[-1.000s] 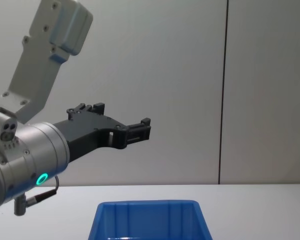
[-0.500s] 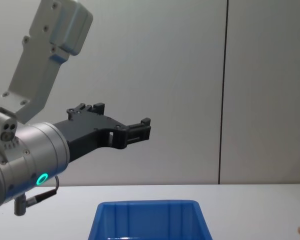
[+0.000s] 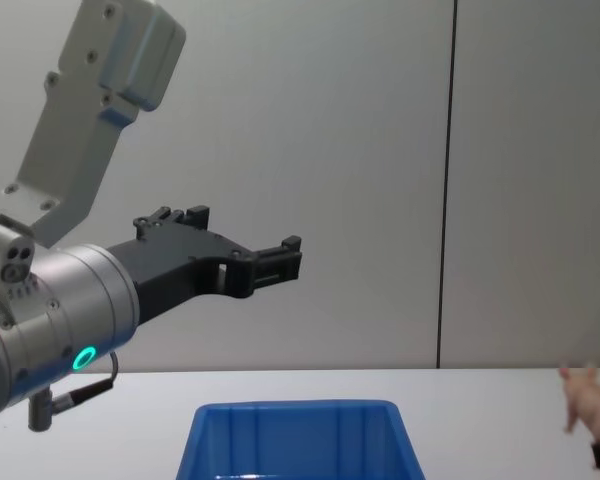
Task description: Pick up the two dolls from the table and place them into the box.
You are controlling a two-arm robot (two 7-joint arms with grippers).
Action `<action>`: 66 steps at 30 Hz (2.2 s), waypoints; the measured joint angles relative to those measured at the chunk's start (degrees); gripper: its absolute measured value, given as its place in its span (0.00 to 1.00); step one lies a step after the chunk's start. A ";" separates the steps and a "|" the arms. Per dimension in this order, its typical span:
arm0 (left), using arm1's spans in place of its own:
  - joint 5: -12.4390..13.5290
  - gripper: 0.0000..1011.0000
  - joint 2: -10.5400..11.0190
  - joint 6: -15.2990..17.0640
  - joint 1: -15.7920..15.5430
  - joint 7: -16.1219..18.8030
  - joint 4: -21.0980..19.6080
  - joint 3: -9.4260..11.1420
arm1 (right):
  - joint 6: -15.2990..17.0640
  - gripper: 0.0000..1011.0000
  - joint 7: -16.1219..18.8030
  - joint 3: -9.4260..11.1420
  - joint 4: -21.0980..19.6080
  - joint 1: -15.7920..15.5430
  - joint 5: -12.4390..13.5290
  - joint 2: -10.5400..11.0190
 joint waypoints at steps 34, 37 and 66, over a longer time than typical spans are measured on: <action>0.00 0.99 0.00 0.00 0.00 0.00 0.00 0.00 | -0.20 0.35 19.92 -6.69 -1.86 7.57 -6.58 -5.18; 0.00 0.99 0.00 0.00 0.00 0.00 0.00 0.00 | 0.45 0.36 20.81 -7.62 -1.60 7.60 -7.50 -5.70; 0.00 0.99 0.00 0.00 0.00 0.00 0.00 0.00 | 1.40 0.99 15.14 -7.93 -2.22 6.09 -5.56 -4.49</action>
